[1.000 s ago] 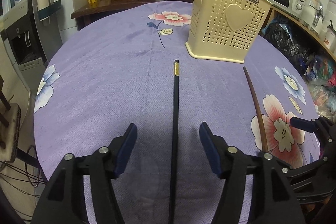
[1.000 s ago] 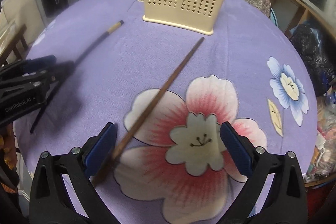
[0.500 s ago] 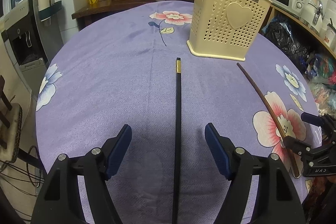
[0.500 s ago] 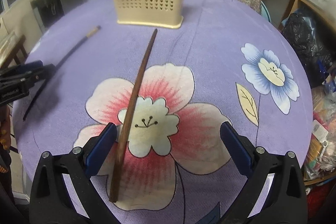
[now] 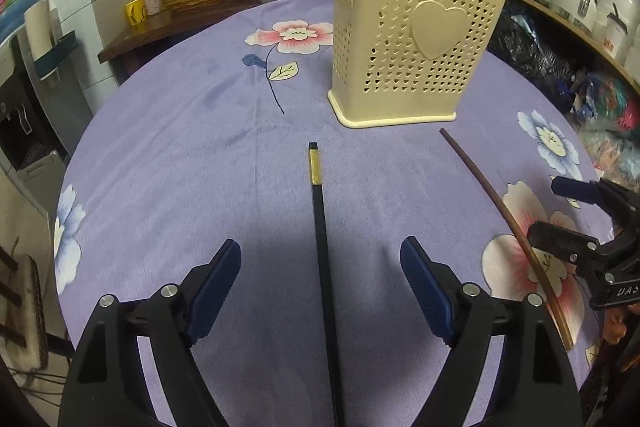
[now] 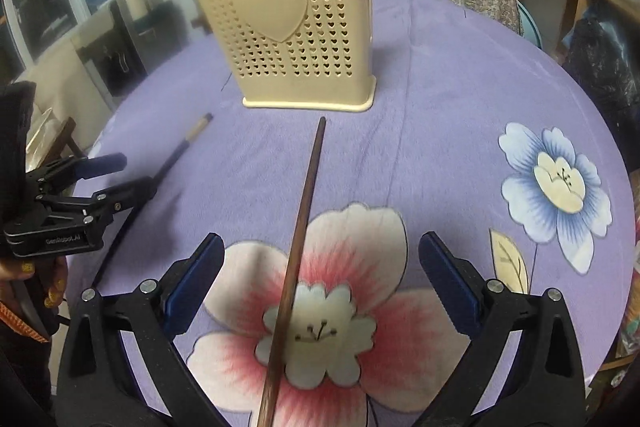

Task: Organize utensils
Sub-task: 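Close left tool on the black chopstick while right tool grasps the wooden chopstick, then lift both chopsticks upright and carry them above the cream holder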

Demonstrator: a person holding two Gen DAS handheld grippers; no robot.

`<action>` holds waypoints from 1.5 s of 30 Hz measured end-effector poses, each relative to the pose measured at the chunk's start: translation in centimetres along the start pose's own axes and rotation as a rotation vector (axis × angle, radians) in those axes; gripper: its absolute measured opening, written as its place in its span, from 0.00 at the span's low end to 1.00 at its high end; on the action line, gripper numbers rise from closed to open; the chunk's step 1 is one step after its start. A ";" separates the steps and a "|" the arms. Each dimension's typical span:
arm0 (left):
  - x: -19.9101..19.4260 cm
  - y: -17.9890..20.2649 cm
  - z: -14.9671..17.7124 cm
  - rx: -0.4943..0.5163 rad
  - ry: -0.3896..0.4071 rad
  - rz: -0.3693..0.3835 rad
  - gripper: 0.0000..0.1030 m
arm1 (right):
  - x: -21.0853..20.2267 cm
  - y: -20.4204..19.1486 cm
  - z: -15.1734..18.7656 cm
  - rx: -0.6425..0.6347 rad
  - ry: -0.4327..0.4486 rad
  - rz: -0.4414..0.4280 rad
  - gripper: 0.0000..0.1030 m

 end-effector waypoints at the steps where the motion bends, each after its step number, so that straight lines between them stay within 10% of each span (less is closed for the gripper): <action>1: 0.2 0.0 -0.4 0.004 -0.002 -0.003 0.79 | 0.4 0.0 -0.6 -0.003 0.000 0.009 0.89; 7: 1.9 -0.7 -1.6 -0.062 -0.046 0.004 0.78 | 2.9 -0.4 -3.2 -0.011 -0.017 0.037 0.81; 36: 4.0 -0.2 -4.5 -0.045 -0.065 -0.043 0.14 | 6.2 -1.8 -6.7 -0.054 -0.053 0.076 0.13; 45: 4.1 0.2 -4.6 -0.041 -0.057 -0.018 0.08 | 6.1 -0.9 -6.6 -0.028 -0.045 0.031 0.07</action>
Point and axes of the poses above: each gripper's, at about its wrist camera, not at the fingertips, and x roughly the way its jaws point, y to its right, z to its underside, the point moved 2 cm from there along x, roughly the way its jaws point, and after that the axes turned 5 degrees about -y, right-handed, at the moved point
